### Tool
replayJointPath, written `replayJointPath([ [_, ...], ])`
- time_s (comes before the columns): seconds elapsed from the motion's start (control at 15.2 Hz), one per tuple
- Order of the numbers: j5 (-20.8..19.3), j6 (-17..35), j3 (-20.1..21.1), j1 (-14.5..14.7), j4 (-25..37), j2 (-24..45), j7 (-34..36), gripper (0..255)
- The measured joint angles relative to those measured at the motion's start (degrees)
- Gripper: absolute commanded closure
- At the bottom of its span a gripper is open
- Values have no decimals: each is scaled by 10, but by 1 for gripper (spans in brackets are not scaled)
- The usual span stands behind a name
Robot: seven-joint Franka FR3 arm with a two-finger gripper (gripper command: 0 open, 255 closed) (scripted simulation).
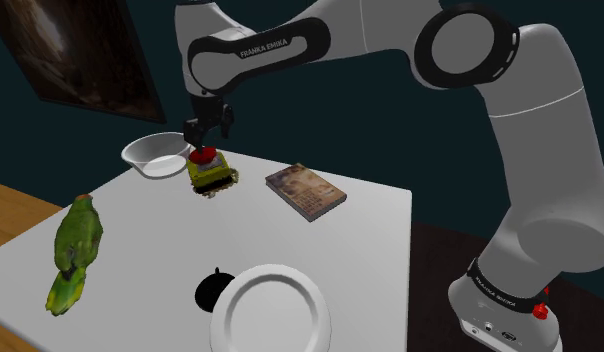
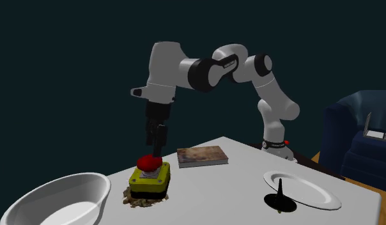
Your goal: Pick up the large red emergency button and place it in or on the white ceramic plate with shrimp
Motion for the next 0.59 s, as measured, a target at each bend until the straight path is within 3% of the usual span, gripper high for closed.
replayJointPath([
  [0.26,7,-33,5,1,16,-19,-4,0],
  [0.59,7,-38,5,1,21,-18,-4,0],
])
